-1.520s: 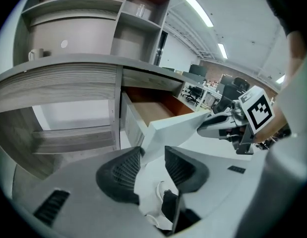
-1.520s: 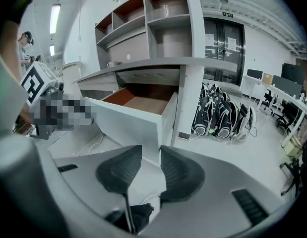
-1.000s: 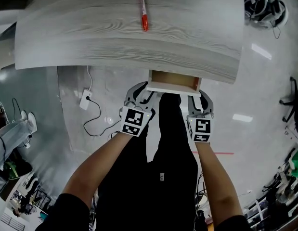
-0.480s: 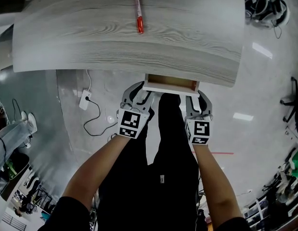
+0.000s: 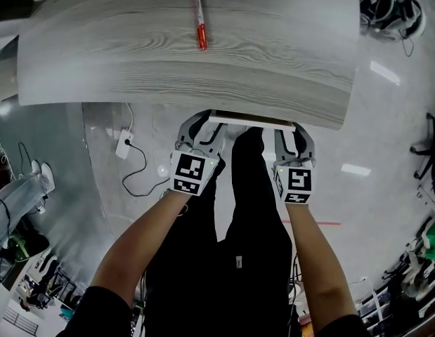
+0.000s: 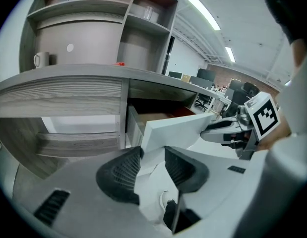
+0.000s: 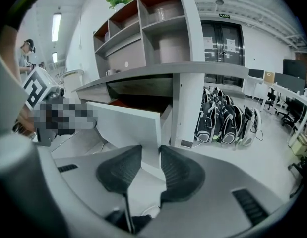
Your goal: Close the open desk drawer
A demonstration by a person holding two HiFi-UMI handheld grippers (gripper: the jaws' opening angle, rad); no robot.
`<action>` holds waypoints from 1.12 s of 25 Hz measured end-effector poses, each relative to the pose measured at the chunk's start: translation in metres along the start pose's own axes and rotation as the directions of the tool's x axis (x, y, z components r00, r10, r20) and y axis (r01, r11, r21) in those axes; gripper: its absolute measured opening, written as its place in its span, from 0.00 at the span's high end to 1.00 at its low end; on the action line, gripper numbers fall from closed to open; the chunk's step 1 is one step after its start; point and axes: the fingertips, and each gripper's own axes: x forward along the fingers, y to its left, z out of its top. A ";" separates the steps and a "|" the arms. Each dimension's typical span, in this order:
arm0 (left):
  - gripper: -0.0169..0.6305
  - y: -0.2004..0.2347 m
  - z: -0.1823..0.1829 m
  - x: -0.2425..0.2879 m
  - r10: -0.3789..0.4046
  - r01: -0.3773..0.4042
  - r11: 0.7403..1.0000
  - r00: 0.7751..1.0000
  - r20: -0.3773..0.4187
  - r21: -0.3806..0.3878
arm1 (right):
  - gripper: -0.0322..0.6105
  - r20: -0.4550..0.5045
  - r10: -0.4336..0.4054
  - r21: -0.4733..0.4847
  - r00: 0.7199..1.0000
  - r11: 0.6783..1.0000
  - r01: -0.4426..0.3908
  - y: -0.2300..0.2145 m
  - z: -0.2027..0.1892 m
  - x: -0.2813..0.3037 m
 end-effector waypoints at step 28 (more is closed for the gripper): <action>0.72 0.022 0.025 0.021 0.070 -0.069 0.997 0.997 0.040 -0.025 | 0.74 0.011 0.012 0.003 1.000 1.000 -0.012 -0.013 0.024 0.025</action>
